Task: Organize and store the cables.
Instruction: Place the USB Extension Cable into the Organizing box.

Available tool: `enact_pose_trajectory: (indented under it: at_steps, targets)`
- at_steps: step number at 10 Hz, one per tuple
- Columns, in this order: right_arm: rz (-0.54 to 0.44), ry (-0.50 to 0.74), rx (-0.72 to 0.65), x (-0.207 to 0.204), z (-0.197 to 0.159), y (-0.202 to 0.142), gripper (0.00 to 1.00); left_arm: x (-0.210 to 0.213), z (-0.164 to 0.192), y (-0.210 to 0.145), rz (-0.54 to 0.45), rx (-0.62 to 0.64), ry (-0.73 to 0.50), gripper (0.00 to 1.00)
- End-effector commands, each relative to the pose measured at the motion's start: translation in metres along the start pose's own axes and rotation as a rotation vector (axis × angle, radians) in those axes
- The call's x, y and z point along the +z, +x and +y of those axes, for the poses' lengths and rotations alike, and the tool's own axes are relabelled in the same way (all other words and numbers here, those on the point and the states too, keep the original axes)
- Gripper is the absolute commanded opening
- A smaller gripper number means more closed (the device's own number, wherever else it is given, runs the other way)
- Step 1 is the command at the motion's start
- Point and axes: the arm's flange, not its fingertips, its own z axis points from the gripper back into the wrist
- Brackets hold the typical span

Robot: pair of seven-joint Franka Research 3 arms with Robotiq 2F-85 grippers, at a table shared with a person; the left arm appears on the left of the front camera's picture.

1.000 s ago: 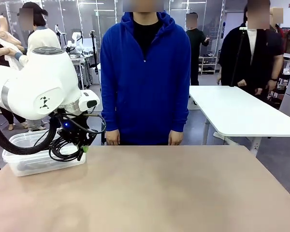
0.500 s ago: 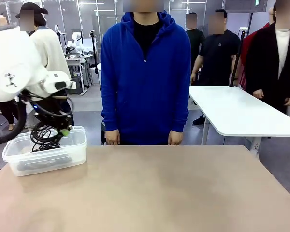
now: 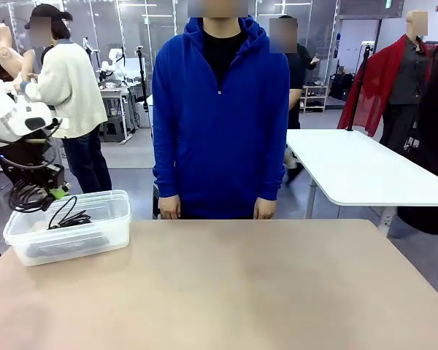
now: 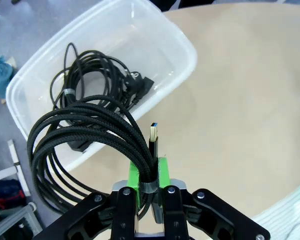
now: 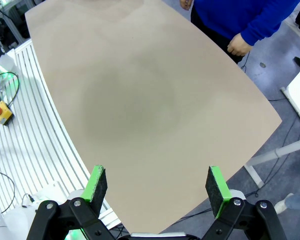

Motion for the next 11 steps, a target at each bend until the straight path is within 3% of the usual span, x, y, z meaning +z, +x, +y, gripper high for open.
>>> enact_pose_trajectory:
  at_steps: [1,3,6,11]
  targets:
    - [-0.007,-0.003,0.009,0.0,-0.001,0.0,1.0,-0.006,0.027,0.009,-0.084,0.022,-0.091,0.17]
    - [-0.007,-0.003,0.009,0.0,-0.001,0.0,1.0,-0.024,0.056,0.025,-0.071,0.132,-0.156,0.17]
    - [-0.007,-0.003,0.009,0.0,-0.001,0.0,1.0,-0.038,0.088,0.05,-0.067,0.173,-0.138,0.17]
    - [-0.007,-0.003,0.009,0.0,-0.001,0.0,1.0,-0.078,0.112,0.074,-0.011,0.27,-0.229,0.17]
